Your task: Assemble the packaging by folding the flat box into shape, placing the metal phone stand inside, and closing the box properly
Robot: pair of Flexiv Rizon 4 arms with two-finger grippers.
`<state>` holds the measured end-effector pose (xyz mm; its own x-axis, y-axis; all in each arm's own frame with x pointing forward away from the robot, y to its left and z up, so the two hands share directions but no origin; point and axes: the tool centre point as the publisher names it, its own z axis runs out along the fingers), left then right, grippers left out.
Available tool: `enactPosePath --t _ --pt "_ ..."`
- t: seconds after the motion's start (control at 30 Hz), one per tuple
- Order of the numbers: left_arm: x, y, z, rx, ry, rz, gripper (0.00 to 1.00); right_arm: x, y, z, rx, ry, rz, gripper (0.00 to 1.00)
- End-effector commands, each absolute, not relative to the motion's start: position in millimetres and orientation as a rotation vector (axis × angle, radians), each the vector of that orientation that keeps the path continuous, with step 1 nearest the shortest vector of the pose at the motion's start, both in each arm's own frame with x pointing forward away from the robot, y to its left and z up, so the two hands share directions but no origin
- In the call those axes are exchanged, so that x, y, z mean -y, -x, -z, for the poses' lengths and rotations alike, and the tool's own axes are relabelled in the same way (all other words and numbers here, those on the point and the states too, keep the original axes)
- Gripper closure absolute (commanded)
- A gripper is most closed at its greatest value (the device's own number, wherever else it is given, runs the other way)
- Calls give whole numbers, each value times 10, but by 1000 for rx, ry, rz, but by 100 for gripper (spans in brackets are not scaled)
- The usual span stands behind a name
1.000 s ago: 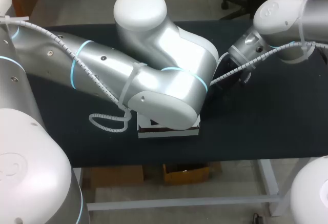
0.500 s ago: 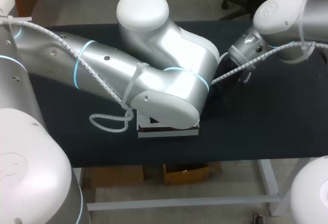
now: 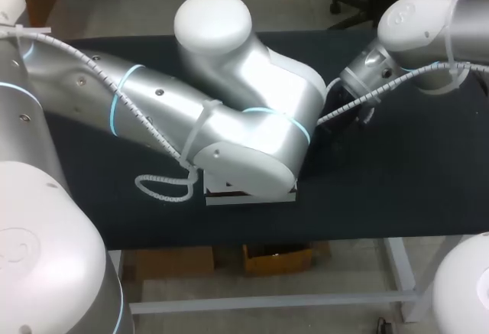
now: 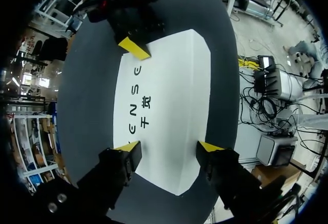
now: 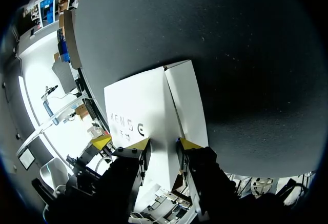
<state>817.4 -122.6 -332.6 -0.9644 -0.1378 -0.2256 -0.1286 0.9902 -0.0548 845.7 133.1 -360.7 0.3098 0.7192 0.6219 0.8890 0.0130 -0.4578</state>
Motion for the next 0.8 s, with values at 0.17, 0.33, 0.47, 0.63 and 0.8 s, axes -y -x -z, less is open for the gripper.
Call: enactPosePath --t 0.17,0.33,0.47,0.63,0.8 --pt "1224 -8154 3352 -2895 199 67 34 -1342 -8475 3616 1452 1739 255 69" --pt "1227 -8131 3335 -2891 197 70 34 -1343 -8478 3614 1453 1739 254 68" --pt "1214 -8117 3316 -2890 201 73 33 -1345 -8480 3613 1453 1739 254 68" --pt "1217 -8093 3298 -2892 194 85 33 -1348 -8484 3617 1452 1739 252 69" --pt "1222 -8087 3301 -2896 191 85 34 -1357 -8487 3616 1455 1738 251 69"
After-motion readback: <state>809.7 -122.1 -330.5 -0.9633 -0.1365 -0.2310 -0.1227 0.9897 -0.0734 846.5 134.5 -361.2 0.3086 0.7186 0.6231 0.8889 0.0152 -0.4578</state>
